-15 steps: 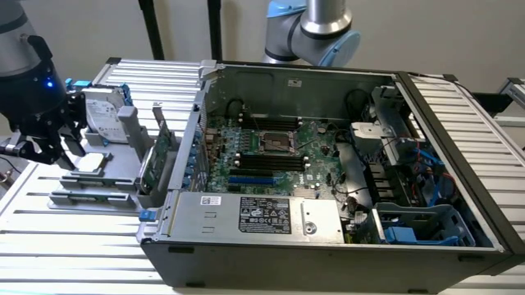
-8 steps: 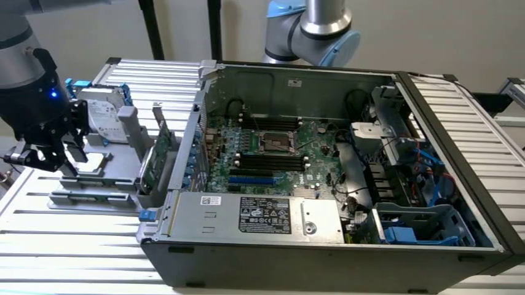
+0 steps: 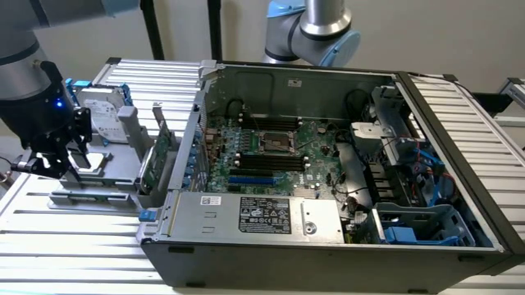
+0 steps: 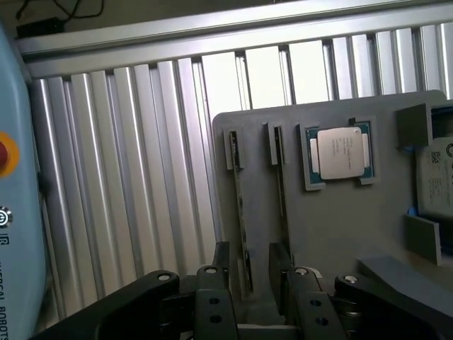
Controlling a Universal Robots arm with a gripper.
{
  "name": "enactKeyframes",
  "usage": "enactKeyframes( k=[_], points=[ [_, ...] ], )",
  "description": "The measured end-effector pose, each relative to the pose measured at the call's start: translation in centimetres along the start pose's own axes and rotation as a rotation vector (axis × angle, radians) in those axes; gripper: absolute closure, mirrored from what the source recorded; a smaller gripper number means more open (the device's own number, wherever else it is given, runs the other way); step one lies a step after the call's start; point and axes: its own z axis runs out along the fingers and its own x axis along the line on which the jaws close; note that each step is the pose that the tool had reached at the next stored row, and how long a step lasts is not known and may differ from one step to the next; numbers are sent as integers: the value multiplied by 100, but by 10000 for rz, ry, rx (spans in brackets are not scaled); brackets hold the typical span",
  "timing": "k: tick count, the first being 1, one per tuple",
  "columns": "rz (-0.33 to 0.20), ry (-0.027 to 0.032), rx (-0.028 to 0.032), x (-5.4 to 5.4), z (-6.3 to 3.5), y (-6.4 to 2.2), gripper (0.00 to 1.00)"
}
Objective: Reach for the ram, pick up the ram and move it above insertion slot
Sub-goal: 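Pick up the ram and move it above insertion slot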
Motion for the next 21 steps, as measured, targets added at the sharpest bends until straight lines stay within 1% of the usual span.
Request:
enactKeyframes(
  k=[21],
  points=[
    [-437,15,3,9,381,-17,64]
  ],
)
